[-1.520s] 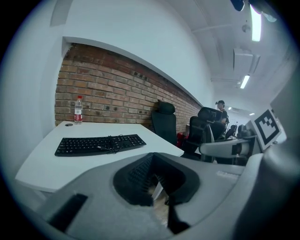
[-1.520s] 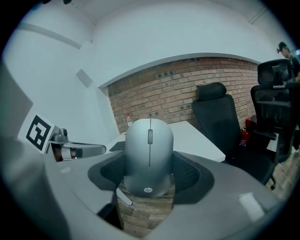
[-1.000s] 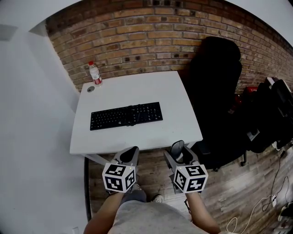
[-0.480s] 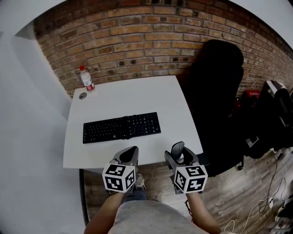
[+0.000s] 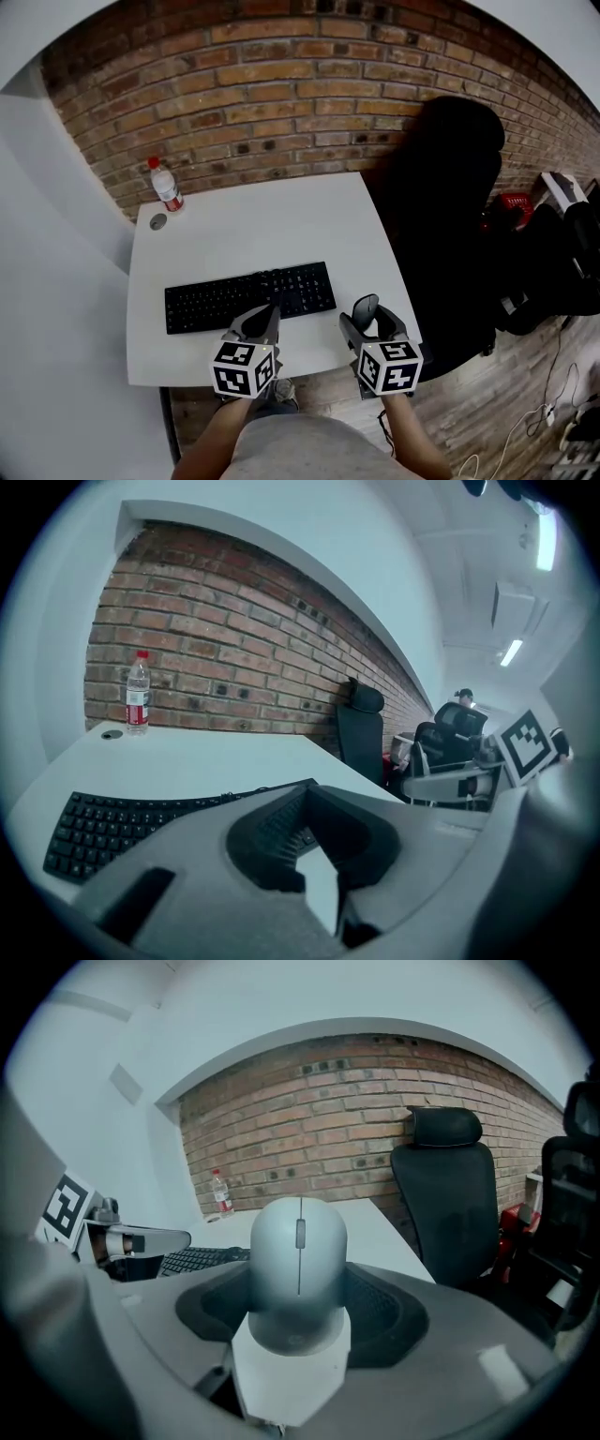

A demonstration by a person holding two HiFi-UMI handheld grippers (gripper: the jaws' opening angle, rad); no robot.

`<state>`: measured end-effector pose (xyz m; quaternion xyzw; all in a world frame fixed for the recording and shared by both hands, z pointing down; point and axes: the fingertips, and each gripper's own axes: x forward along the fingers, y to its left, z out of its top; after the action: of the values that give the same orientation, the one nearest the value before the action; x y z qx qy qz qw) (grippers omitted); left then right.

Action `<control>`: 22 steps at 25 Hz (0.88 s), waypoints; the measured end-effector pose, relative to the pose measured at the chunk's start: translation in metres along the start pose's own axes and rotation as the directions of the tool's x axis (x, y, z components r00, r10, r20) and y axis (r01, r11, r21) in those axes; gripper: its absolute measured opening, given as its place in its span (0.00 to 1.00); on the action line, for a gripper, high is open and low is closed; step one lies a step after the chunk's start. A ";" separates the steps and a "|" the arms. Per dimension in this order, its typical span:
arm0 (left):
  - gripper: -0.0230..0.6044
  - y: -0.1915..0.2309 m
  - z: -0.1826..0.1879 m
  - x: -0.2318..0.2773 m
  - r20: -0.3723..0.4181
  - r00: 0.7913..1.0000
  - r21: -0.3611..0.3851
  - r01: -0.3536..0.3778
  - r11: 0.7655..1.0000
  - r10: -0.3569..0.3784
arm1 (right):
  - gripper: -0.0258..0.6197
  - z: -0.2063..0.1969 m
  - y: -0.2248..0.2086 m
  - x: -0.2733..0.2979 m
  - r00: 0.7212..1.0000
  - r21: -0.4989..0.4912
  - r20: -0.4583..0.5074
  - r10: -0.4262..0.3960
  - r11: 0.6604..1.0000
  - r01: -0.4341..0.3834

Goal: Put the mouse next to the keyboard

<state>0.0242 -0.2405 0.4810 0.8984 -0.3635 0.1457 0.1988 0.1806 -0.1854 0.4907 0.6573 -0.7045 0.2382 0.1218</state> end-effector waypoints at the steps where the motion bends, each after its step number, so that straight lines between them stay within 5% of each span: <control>1: 0.02 0.005 0.002 0.004 -0.002 1.000 0.000 0.003 1.000 -0.003 | 0.52 0.002 -0.003 0.006 1.000 -0.005 -0.007 -0.013 1.000 0.012; 12: 0.02 0.058 0.021 0.032 0.000 1.000 -0.023 0.011 1.000 -0.011 | 0.52 0.013 -0.028 0.058 0.990 -0.039 -0.079 -0.113 0.993 0.110; 22: 0.02 0.062 0.013 0.057 -0.023 0.999 -0.038 -0.028 0.999 0.028 | 0.52 0.002 -0.052 0.086 0.986 -0.040 -0.138 -0.097 0.995 0.092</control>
<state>0.0206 -0.3208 0.5083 0.8876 -0.3765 0.1515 0.2179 0.2234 -0.2622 0.5398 0.6696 -0.6662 0.2658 0.1929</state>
